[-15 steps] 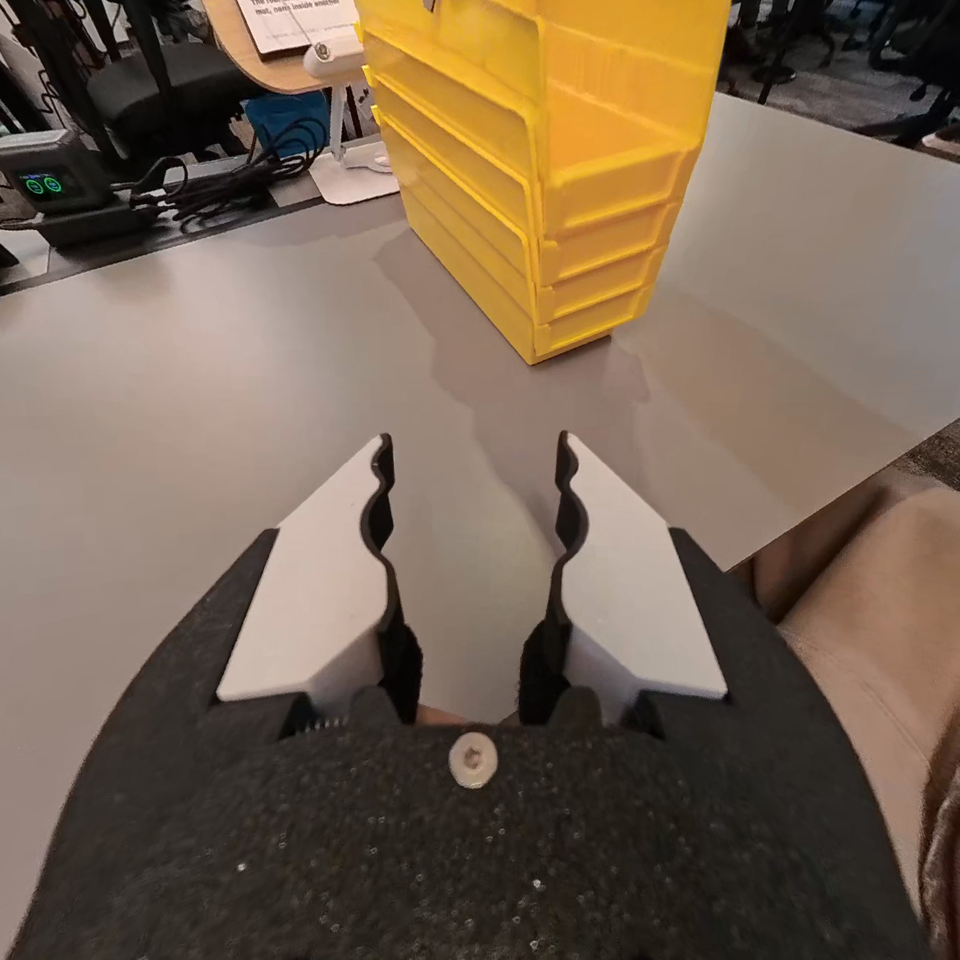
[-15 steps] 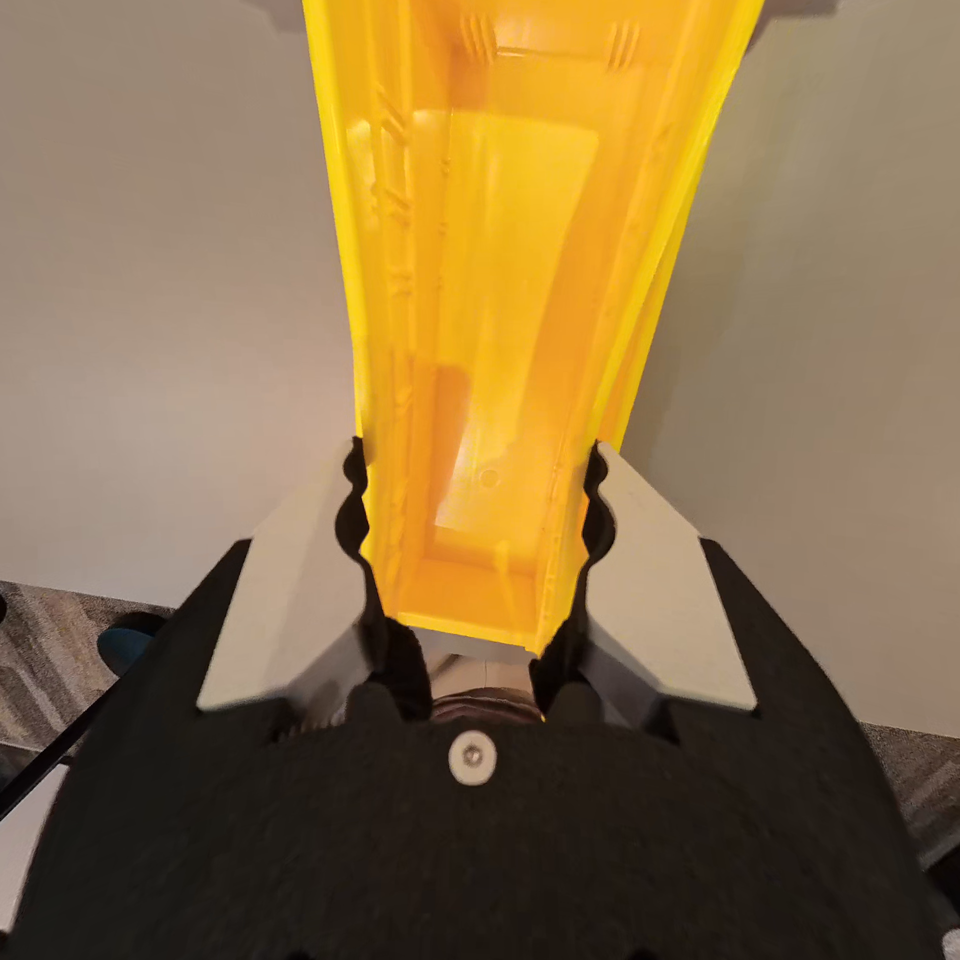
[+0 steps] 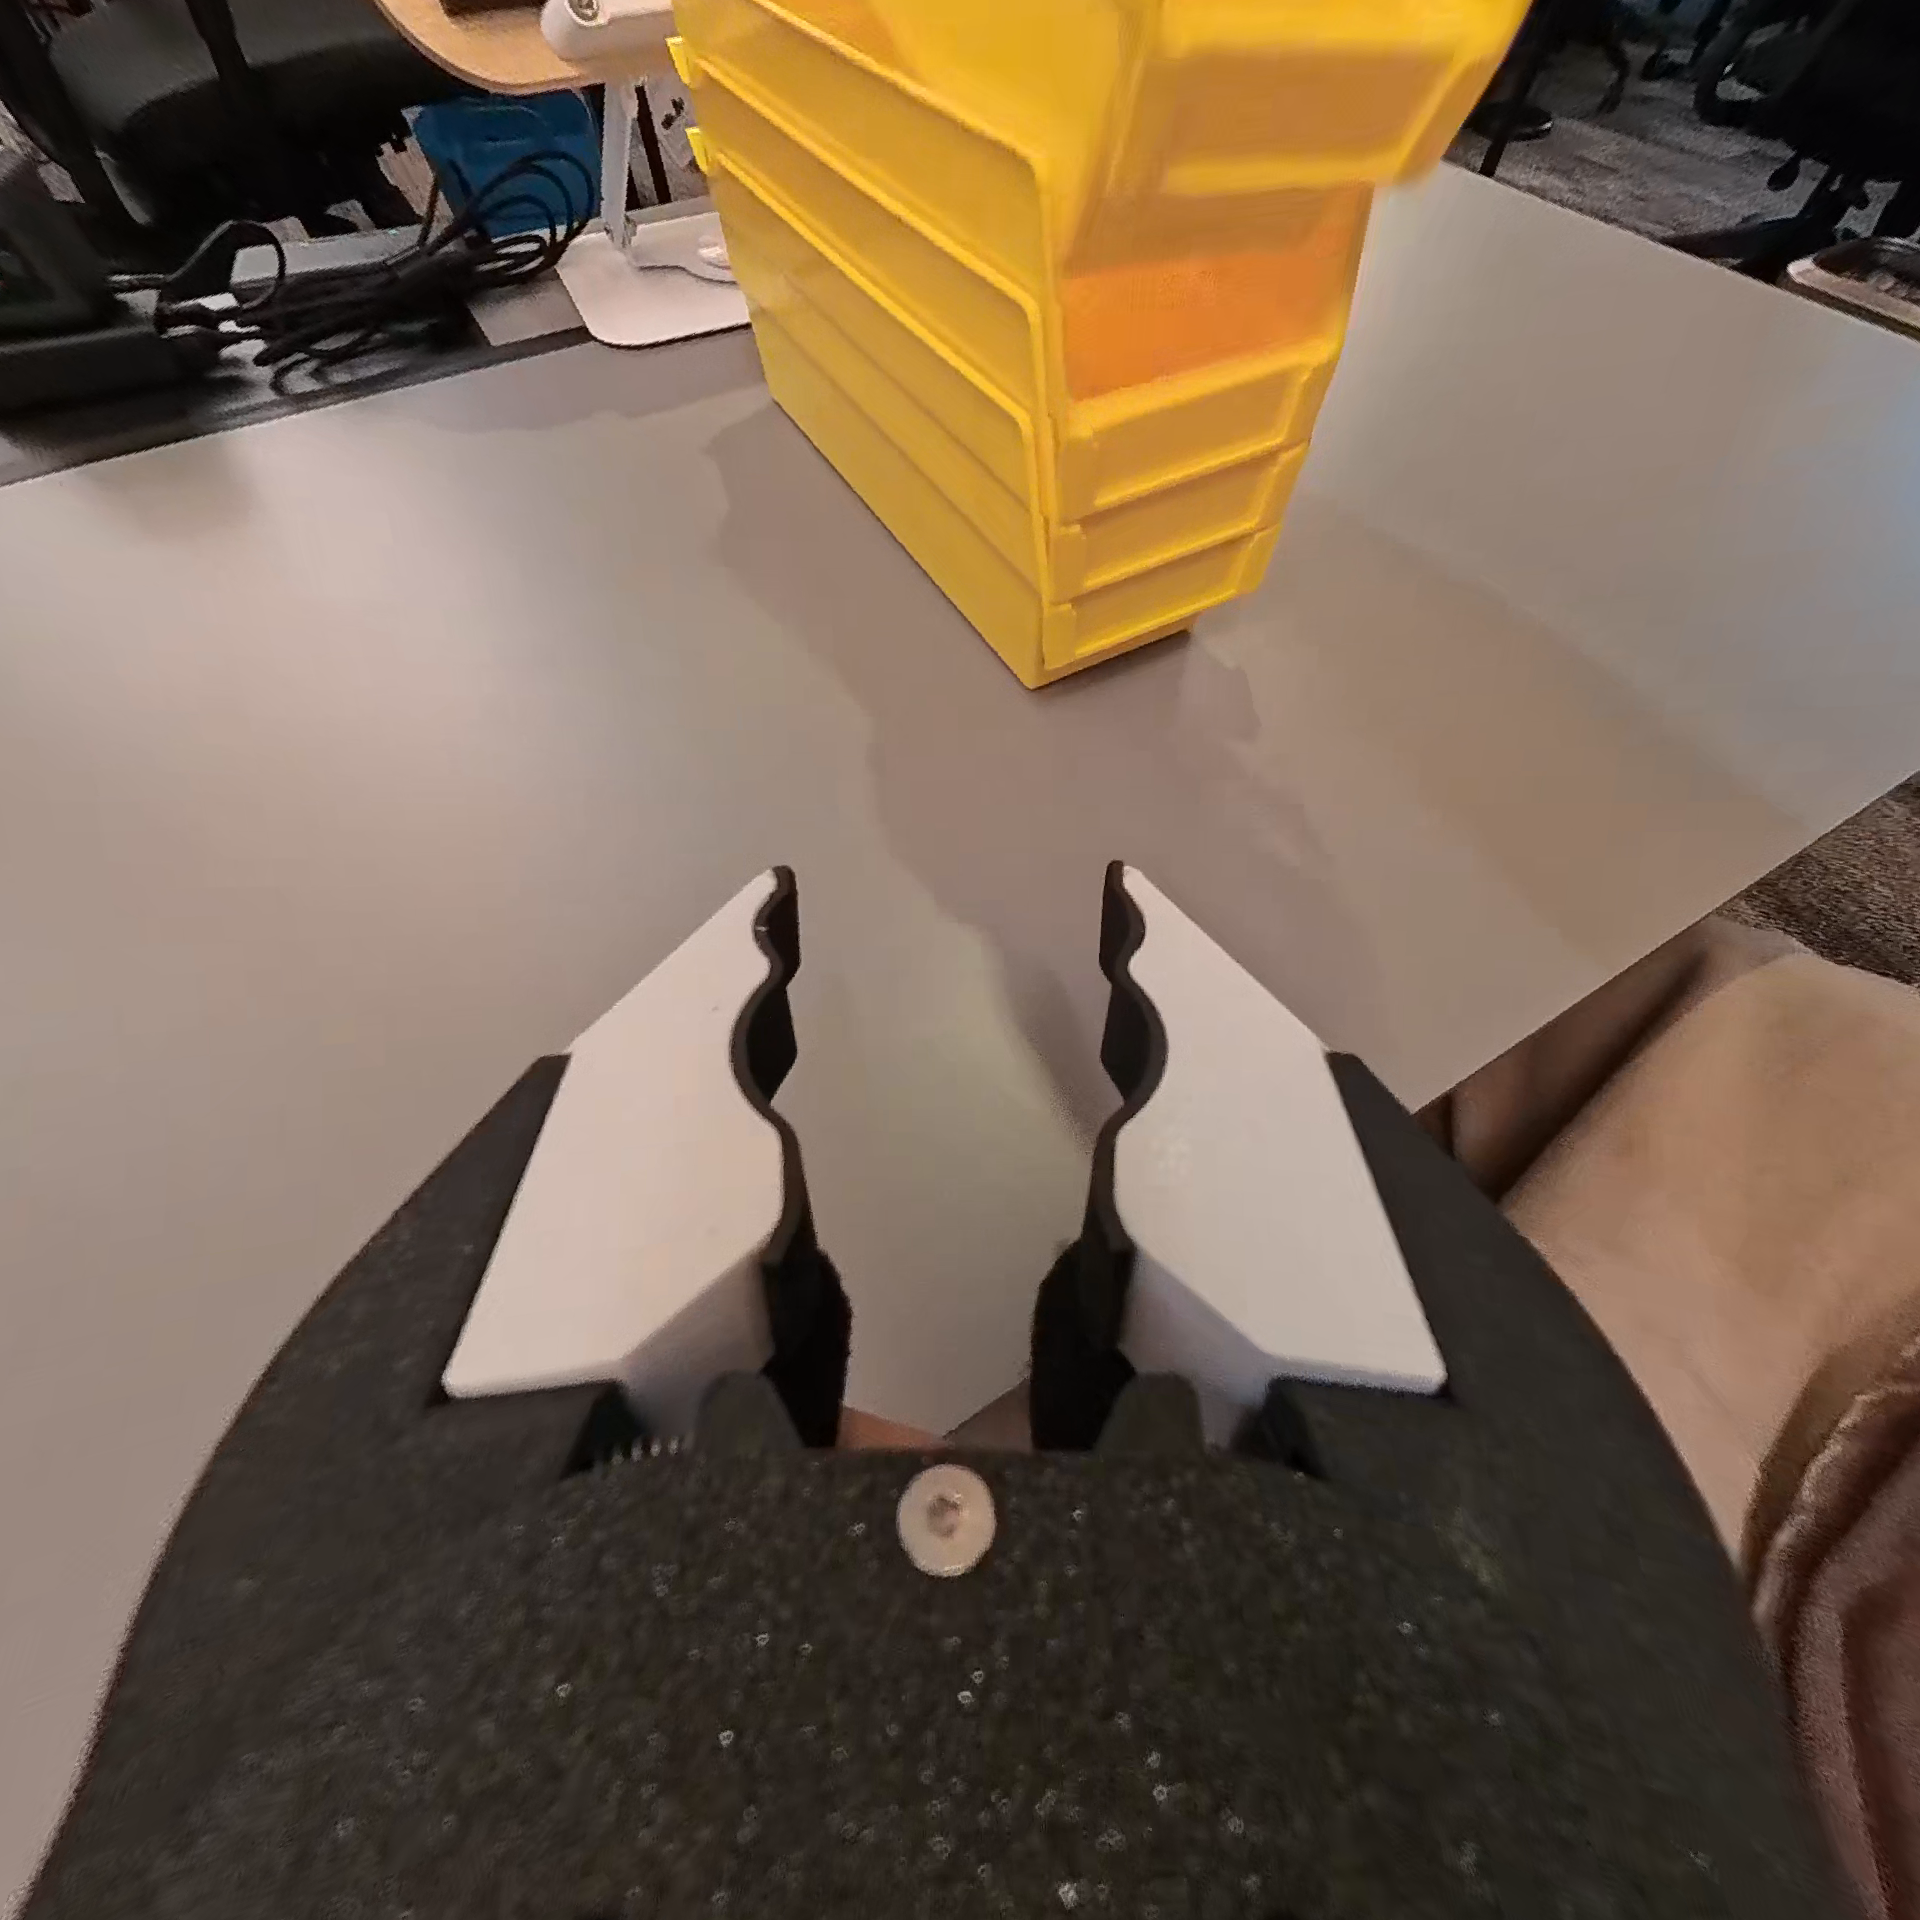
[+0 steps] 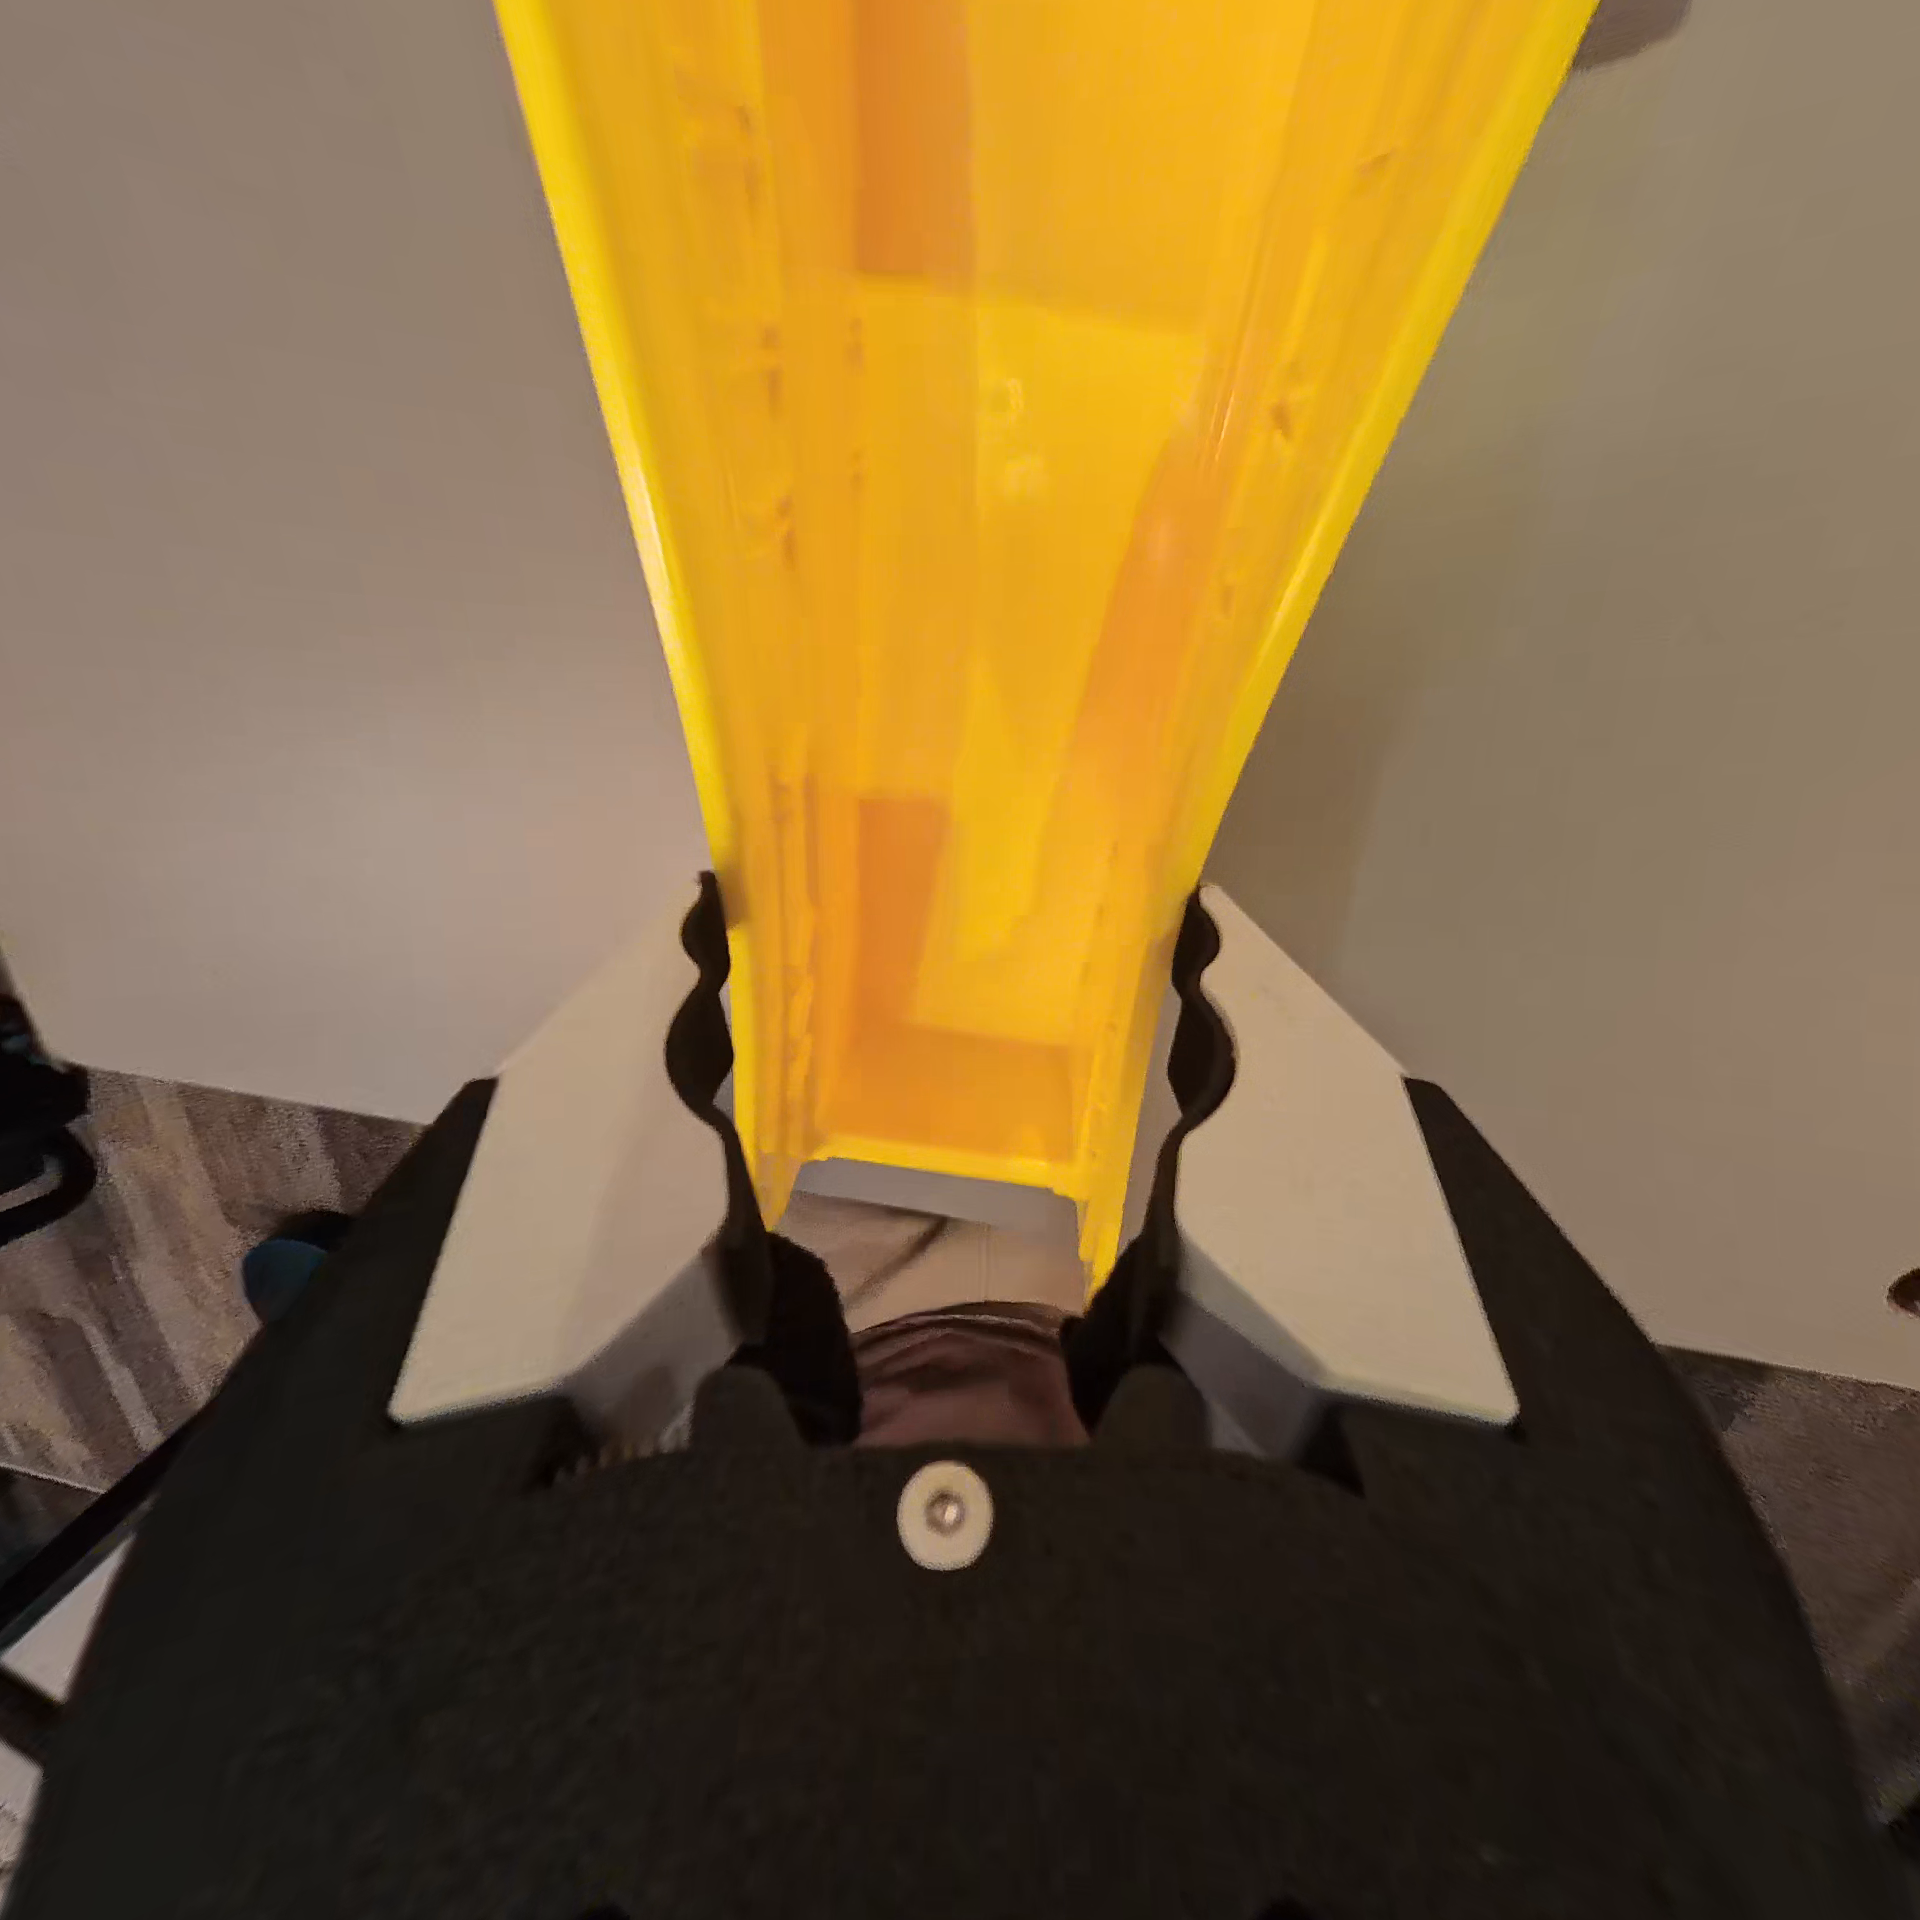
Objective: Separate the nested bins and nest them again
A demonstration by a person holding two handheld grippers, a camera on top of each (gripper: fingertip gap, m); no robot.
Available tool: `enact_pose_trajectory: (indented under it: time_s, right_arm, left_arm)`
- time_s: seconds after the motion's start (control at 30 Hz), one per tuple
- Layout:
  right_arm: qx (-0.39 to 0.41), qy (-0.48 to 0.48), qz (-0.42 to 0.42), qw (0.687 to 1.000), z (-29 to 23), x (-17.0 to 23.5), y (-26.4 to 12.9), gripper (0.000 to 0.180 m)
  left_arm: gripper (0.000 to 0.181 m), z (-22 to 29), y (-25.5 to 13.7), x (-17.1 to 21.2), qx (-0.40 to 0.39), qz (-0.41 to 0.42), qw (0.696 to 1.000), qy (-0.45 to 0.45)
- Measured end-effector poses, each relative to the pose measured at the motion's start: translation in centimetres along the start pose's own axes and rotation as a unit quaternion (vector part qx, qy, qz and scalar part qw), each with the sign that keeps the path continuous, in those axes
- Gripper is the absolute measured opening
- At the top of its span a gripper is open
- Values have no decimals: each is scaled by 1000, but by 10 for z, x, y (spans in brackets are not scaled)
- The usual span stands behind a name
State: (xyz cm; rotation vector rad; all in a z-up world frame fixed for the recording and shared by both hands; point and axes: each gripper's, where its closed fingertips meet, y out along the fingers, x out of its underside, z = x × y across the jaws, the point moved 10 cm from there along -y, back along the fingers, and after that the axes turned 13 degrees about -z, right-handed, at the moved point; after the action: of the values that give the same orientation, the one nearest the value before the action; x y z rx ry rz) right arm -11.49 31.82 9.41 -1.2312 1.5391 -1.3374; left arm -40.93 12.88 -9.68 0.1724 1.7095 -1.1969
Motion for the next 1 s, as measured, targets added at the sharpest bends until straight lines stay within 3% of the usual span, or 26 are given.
enact_pose_trajectory:
  time_s: [0.2,0.33,0.63,0.83,1.0]
  right_arm:
    - [3,-2,38,999,18,26,-64,87]
    - [32,14,33,999,63,33,-70,88]
    - [66,30,-10,997,165,-4,25,90]
    - [22,42,-40,998,187,-25,98,92]
    - [25,46,-22,998,190,-34,120,102]
  left_arm:
    - [55,3,-4,1,11,1,1000,-9]
    - [55,1,-9,3,9,5,1000,-18]
    - [55,-5,-6,5,14,2,999,-35]
    - [55,-3,0,4,13,-7,1000,-26]
    - [55,-3,1,3,9,-8,1000,-16]
